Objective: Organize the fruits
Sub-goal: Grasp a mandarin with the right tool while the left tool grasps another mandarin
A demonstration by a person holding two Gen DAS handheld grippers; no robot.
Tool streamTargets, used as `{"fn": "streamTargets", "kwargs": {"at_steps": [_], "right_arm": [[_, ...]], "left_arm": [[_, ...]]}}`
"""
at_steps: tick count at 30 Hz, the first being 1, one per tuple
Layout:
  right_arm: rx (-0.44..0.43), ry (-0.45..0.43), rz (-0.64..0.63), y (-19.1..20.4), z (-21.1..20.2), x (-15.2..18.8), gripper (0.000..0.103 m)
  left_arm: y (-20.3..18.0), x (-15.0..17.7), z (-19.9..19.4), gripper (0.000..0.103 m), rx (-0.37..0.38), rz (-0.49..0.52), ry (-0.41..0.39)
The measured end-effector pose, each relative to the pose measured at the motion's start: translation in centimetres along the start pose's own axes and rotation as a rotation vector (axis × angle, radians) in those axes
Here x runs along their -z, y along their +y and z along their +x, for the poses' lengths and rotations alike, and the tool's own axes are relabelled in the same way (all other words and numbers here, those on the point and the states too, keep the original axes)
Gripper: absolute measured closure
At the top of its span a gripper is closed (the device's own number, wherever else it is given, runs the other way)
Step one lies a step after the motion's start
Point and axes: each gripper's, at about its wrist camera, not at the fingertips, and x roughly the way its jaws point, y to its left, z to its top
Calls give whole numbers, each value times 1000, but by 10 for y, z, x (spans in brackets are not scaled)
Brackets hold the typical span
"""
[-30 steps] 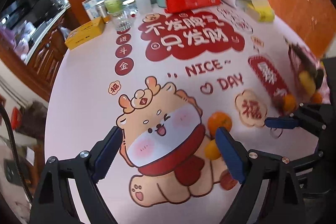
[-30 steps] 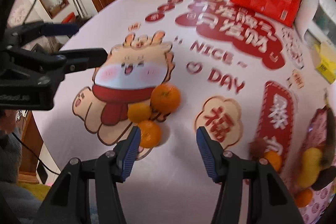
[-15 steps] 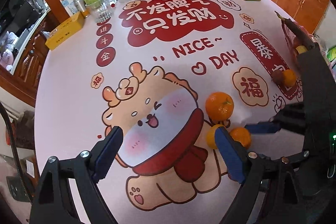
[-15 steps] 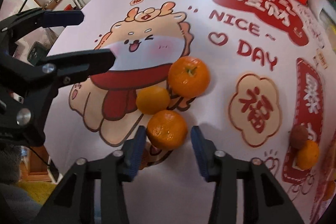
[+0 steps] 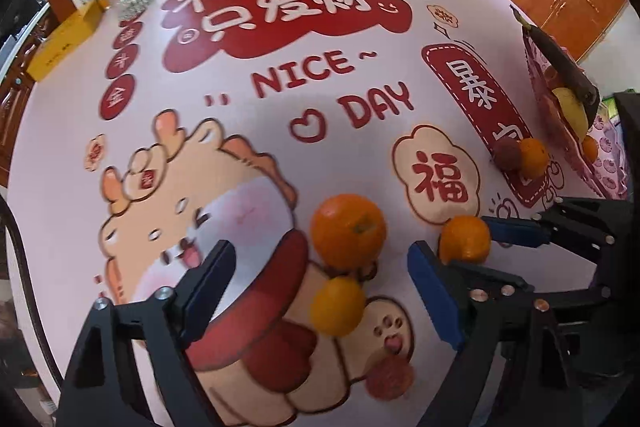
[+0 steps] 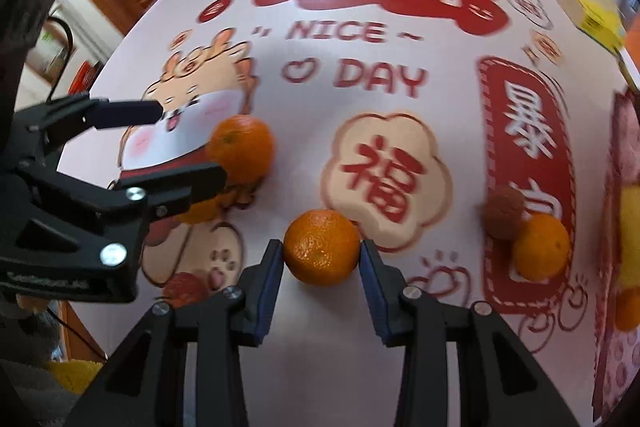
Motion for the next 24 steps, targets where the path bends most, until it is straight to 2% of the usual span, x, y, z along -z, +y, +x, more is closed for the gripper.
{"fn": "streamTargets", "kwargs": {"at_steps": [3, 5, 8, 15, 24], "right_arm": [[5, -8, 37, -11, -3, 3, 64], [9, -12, 47, -15, -4, 5, 64], [11, -18, 56, -21, -7, 11, 64], [5, -29, 65, -28, -13, 22, 64], [-7, -81, 11, -27, -45, 27, 64]], "left_arm": [[-5, -6, 13, 32, 17, -13, 25], [-6, -8, 21, 47, 24, -22, 52], [-10, -9, 29, 58, 25, -25, 83], [-20, -7, 24, 60, 33, -38, 76], [-54, 3, -17, 60, 2, -24, 31]]}}
